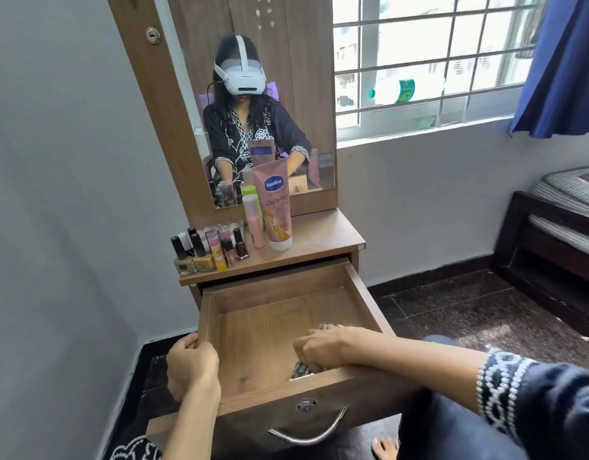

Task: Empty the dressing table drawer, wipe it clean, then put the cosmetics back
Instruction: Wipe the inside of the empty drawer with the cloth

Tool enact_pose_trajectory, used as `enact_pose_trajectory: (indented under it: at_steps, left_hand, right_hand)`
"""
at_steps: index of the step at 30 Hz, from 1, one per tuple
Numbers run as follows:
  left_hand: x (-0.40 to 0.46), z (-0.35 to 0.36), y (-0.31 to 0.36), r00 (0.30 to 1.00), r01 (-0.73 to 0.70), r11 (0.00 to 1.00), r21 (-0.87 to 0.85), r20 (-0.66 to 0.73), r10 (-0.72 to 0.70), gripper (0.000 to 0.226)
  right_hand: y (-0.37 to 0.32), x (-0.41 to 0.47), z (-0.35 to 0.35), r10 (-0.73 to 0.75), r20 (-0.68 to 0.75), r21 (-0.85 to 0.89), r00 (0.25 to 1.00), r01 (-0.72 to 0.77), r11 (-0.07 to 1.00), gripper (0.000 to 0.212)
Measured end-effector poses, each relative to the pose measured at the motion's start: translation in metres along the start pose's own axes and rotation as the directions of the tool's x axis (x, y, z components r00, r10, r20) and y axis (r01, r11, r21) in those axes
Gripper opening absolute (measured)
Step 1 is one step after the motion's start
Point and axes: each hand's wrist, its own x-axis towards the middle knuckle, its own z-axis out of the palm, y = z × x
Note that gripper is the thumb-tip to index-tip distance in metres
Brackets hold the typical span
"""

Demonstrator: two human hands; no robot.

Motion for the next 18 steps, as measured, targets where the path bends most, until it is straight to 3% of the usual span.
enact_pose_trajectory:
  at_steps: [5,9,13,18]
  left_hand:
    - [-0.002,0.001,0.0,1.0,0.003,1.0,-0.005,0.007,-0.003,0.03]
    - [-0.001,0.001,0.001,1.0,0.001,1.0,0.001,0.001,-0.001,0.03]
    - [-0.003,0.0,0.0,1.0,-0.006,1.0,-0.001,0.005,0.006,0.029]
    - [-0.005,-0.001,0.001,1.0,-0.003,1.0,-0.011,0.004,0.003,0.03]
  right_hand:
    - [0.031,-0.006,-0.004,0.0,0.142,-0.107,0.99,0.015,0.994,0.021]
    - [0.015,0.005,-0.008,0.069,0.082,-0.032,0.994,-0.067,0.997,0.011]
    - [-0.03,0.021,-0.005,-0.051,0.065,0.057,0.997,0.047,0.997,0.026]
    - [-0.031,0.017,-0.009,-0.05,0.149,0.02,0.988,0.048,0.999,0.038]
